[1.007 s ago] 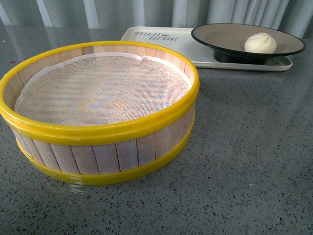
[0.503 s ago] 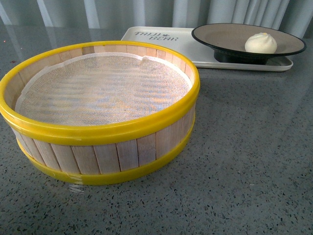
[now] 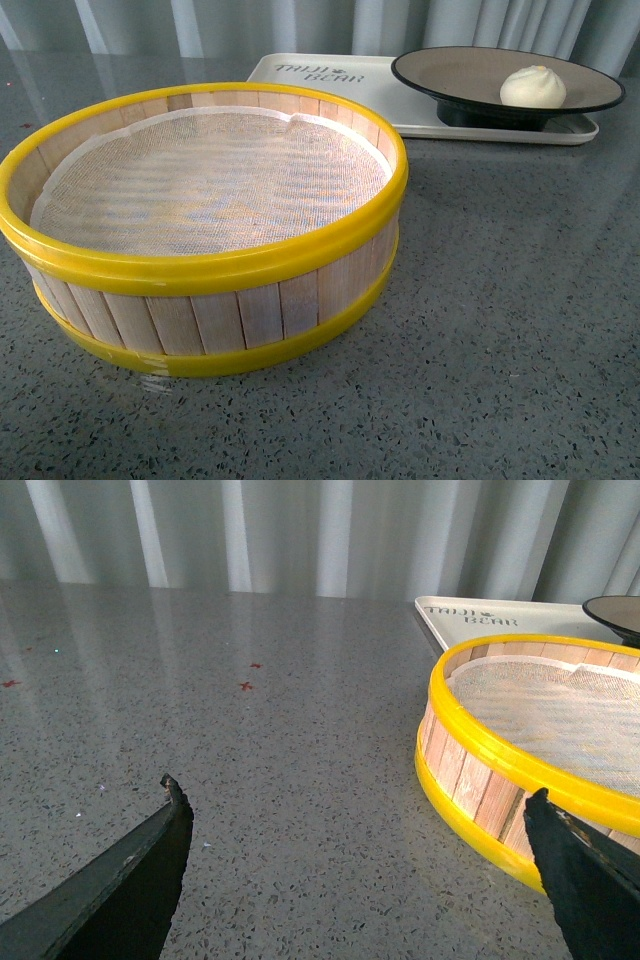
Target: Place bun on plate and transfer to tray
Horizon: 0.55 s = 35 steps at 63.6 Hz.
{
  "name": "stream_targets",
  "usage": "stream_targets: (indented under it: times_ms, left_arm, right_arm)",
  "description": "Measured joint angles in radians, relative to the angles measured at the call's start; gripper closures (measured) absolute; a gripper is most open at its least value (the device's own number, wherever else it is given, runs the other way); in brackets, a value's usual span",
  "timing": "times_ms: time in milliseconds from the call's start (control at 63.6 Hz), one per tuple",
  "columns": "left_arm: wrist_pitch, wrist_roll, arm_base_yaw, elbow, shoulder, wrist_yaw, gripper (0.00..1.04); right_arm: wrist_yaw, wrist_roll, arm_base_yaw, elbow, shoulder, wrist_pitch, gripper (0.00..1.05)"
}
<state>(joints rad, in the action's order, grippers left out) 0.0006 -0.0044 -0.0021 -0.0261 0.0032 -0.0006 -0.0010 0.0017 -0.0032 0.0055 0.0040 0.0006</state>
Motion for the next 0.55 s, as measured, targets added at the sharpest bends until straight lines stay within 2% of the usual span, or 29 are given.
stream_targets:
  times_ms: [142,551]
  left_arm:
    - [0.000,0.000,0.000,0.000,0.000,0.000,0.07]
    - [0.000,0.000,0.000,0.000,0.000,0.000,0.07]
  right_arm:
    - [0.000,0.000,0.000,0.000,0.000,0.000,0.07]
    - [0.000,0.000,0.000,0.000,0.000,0.000,0.09]
